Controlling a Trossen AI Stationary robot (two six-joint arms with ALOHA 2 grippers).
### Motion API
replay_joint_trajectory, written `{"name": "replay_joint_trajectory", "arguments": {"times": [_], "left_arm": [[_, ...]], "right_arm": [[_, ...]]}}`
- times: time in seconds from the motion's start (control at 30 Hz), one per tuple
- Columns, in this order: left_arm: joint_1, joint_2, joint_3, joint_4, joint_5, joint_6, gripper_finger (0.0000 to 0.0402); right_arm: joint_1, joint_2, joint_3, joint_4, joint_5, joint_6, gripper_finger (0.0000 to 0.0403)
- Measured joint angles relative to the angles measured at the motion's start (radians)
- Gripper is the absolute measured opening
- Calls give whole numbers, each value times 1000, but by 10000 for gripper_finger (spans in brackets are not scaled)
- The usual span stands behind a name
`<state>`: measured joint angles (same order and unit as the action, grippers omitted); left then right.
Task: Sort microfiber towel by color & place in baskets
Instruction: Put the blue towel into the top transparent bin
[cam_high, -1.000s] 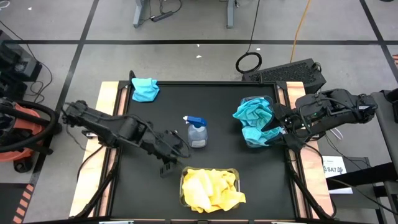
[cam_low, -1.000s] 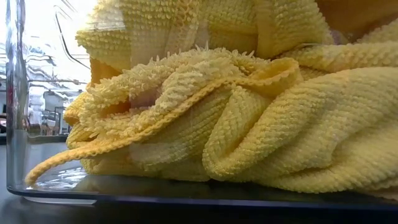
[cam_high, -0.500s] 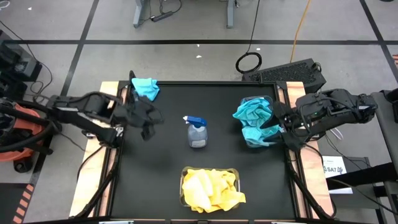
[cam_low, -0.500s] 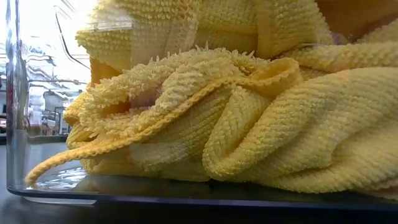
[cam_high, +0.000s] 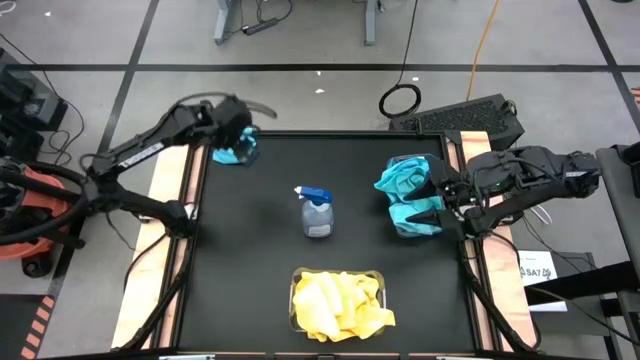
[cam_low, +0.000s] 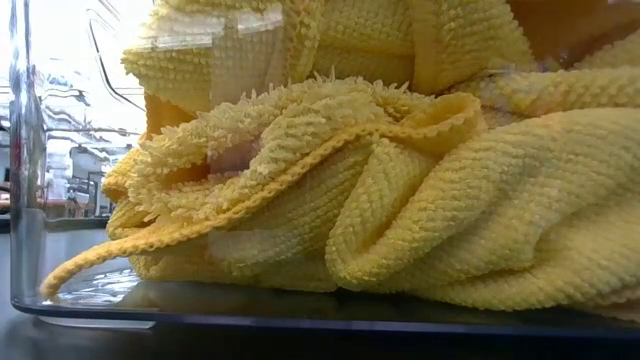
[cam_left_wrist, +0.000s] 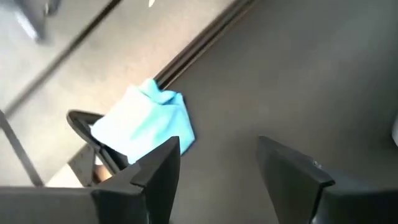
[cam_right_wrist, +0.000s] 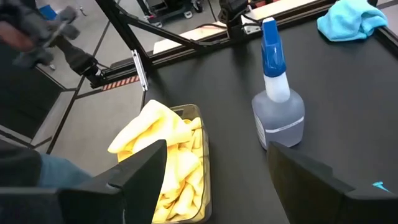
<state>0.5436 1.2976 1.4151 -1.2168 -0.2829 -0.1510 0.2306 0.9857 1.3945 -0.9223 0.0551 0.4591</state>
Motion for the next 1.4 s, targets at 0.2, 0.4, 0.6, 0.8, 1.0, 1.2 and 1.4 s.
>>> {"name": "replay_joint_trajectory", "arguments": {"times": [0.2, 0.4, 0.6, 0.8, 1.0, 1.2, 1.4], "left_arm": [[244, 81, -58, 92, 93, 94, 217], [366, 221, -68, 143, 97, 157, 252], [443, 373, -68, 161, 102, 105, 332], [488, 471, -68, 192, 117, 74, 367], [525, 577, -67, 191, 193, 24, 368], [519, 673, -68, 180, 288, 0, 359], [505, 704, -67, 185, 301, 21, 258]], "right_arm": [[0, 30, 0, -1, 0, 29, 270], [0, 45, 0, -1, 0, 57, 270], [0, 45, 0, -1, 1, 87, 270], [0, 45, 0, -2, 1, 109, 270], [0, 44, 0, -6, 0, 108, 270], [0, 44, 0, -72, -2, 70, 270], [0, 49, 0, -100, -4, 54, 270]]}}
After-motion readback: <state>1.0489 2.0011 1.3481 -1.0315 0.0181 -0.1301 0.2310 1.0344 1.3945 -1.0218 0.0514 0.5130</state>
